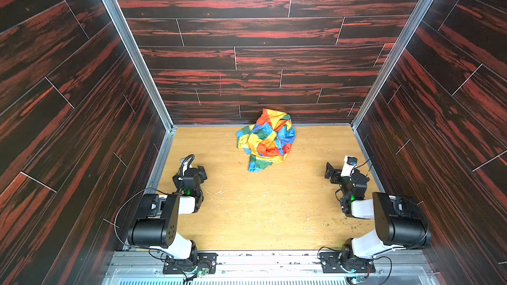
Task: Unzip the jacket
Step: Flatten out the jacket at the center of the board.
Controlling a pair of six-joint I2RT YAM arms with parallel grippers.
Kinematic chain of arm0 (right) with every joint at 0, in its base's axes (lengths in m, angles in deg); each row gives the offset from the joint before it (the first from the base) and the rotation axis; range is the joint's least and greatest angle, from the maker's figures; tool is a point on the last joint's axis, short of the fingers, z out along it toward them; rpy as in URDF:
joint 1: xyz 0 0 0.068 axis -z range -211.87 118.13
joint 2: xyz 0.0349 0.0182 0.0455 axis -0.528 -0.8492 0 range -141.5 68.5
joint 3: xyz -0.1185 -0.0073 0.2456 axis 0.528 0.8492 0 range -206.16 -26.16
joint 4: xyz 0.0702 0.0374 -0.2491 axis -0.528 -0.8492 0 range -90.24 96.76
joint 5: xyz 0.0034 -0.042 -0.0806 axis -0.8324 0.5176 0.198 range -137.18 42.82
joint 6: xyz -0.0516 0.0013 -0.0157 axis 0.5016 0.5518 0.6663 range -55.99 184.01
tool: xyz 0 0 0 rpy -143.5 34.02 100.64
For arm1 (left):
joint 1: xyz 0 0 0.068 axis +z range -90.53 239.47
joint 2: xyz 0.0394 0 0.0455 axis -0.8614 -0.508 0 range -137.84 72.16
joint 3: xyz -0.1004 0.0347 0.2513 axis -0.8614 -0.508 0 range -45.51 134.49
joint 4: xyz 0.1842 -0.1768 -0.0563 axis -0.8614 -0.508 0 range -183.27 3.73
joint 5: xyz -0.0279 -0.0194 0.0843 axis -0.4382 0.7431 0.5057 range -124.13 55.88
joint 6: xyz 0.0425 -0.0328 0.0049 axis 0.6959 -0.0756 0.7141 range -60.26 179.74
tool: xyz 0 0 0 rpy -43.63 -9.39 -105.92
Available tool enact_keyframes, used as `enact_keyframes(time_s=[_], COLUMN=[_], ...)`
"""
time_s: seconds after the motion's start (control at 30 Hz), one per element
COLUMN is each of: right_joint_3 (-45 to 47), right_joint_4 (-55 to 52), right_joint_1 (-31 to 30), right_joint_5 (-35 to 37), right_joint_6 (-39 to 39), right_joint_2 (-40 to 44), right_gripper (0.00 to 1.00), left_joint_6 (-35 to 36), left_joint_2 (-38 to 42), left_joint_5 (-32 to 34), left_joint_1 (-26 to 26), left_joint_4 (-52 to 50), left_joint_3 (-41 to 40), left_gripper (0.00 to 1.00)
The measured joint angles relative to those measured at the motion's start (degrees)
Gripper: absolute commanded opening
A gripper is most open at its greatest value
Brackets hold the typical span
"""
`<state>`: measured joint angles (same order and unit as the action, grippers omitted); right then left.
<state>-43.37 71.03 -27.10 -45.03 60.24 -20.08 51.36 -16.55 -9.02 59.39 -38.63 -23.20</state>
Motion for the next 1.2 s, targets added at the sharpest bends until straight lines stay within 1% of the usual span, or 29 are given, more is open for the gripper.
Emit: enact_keyframes(time_s=[0.9,0.97,1.0,1.07,1.13,1.2], right_joint_3=[-0.02,0.09,0.5,2.19,2.43,-0.39], right_joint_4=[0.0,-0.11,-0.7,-3.8,-9.6,-17.33], right_joint_1=[0.5,0.09,-0.22,-1.29,-1.99,-1.64], right_joint_5=[-1.51,0.63,2.14,5.99,8.24,7.58], right_joint_6=[0.13,-0.24,-0.35,-0.83,-4.24,-8.24], right_joint_2=[0.0,0.42,1.57,7.93,17.22,25.11], right_gripper=[0.99,0.99,0.99,0.99,0.99,0.99], left_joint_6=[-0.02,0.24,0.68,2.43,3.04,1.79], left_joint_2=[0.0,0.0,0.22,3.15,9.88,17.97], left_joint_5=[0.07,0.0,-0.26,-0.55,-0.28,-1.09], left_joint_1=[0.0,0.0,-0.09,-1.4,-4.28,-6.71], left_joint_4=[0.04,0.68,0.81,-3.82,-10.19,-13.99], left_joint_3=[0.02,0.02,0.04,0.83,2.14,3.56], left_gripper=[1.0,1.0,1.0,1.0,1.0,1.0])
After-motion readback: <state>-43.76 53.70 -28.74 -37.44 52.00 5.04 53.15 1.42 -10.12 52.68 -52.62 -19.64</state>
